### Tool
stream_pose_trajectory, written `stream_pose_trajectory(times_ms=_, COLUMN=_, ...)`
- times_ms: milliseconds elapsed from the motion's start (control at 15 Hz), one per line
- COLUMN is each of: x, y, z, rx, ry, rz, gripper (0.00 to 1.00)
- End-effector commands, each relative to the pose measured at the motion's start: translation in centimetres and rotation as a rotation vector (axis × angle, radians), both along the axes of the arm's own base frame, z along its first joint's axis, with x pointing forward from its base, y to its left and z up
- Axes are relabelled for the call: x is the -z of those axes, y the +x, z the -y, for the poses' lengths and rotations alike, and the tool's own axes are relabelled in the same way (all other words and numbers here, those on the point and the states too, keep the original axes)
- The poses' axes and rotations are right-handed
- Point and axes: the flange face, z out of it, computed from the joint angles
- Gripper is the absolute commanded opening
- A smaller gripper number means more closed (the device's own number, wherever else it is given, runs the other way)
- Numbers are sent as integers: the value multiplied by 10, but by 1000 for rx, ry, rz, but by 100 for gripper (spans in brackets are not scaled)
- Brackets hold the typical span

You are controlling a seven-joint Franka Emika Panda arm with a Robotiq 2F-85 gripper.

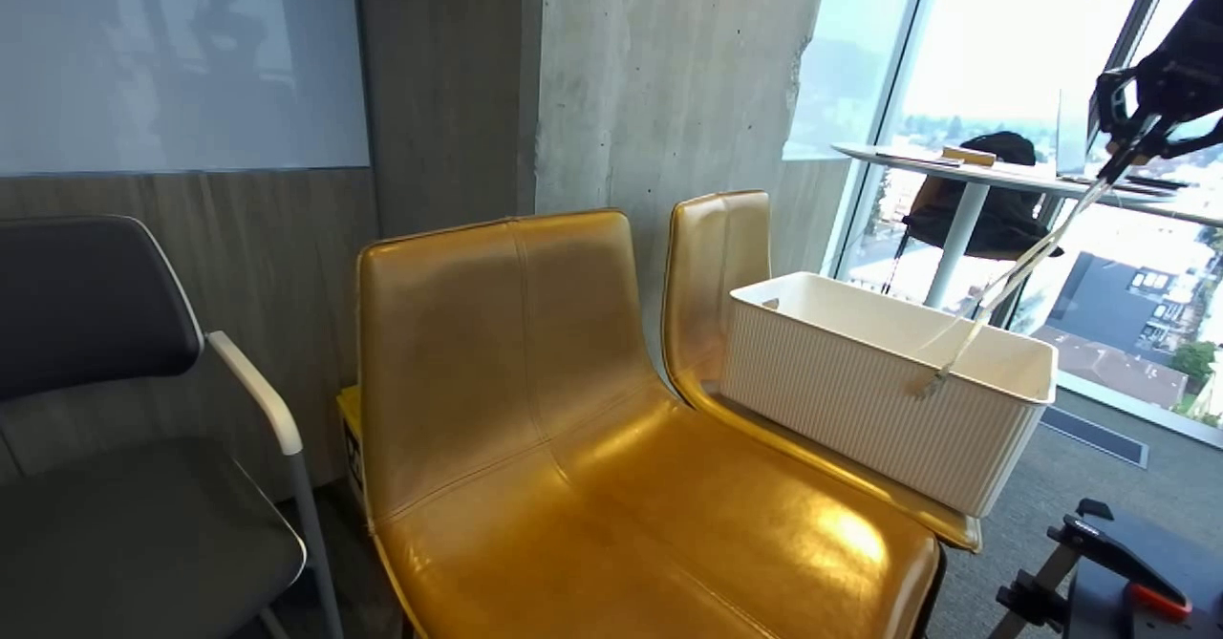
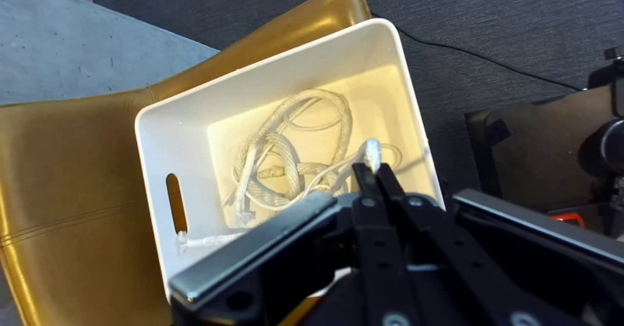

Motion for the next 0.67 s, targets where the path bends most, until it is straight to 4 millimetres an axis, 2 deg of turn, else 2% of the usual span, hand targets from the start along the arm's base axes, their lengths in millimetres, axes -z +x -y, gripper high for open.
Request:
stream_pose_trajectory(times_ms=0, x=-49, y=-53, z=-40, rx=12, ry=-13, rz=10, gripper=1)
stream_pose_trajectory(times_ms=200, x=-95, y=-61, z=-98, rx=27, ry=-2, rz=22, gripper=1)
stream_pose_trajectory(times_ms=267, x=-60, y=12, z=-74, rx=10, ry=11, rz=5, gripper=1)
stream_pose_trajectory(times_ms=333, x=-70, y=13, z=-90, rx=2, ry=22, rz=34, gripper=1)
stream_pose_trajectory(times_ms=400, x=-71, y=24, z=-99, rx=26, ry=16, rz=56, gripper=1)
stream_pose_trajectory(times_ms=467, x=-66, y=38, z=-106, rx=36, ry=19, rz=64, gripper=1)
stream_pose_trajectory(times_ms=600, x=-43, y=77, z=-108, rx=66, ry=-1, rz=65, gripper=1)
